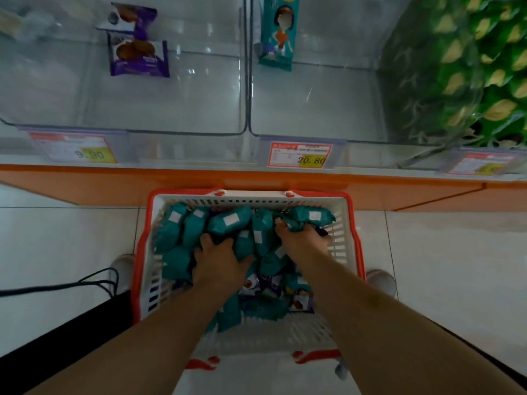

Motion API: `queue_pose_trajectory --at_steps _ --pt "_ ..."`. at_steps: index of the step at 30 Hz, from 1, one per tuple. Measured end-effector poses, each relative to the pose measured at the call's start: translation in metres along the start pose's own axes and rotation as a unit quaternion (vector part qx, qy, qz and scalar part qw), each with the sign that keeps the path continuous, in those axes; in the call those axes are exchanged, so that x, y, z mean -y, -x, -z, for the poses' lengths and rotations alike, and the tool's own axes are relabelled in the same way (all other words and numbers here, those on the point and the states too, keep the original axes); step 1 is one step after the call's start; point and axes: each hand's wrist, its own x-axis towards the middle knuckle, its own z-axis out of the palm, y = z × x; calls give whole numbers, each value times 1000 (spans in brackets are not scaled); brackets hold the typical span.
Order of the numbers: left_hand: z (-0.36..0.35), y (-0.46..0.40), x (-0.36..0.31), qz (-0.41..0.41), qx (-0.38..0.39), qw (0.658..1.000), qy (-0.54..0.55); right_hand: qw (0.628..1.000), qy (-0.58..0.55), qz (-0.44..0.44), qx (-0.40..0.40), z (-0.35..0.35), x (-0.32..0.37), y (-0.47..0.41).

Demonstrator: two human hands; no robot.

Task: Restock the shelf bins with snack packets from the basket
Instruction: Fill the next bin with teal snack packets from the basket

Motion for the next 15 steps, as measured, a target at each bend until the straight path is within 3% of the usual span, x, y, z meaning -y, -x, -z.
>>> queue_pose_trajectory --at_steps 4,11,15 --pt "1 -2 -8 24 7 1000 19 998 -53 33 -18 6 -10 0" --pt "30 16 -11 -19 -60 998 15 990 -131 57 10 51 -24 31" --pt "65 53 -19 -63 -17 996 67 986 -141 85 36 85 -26 63"
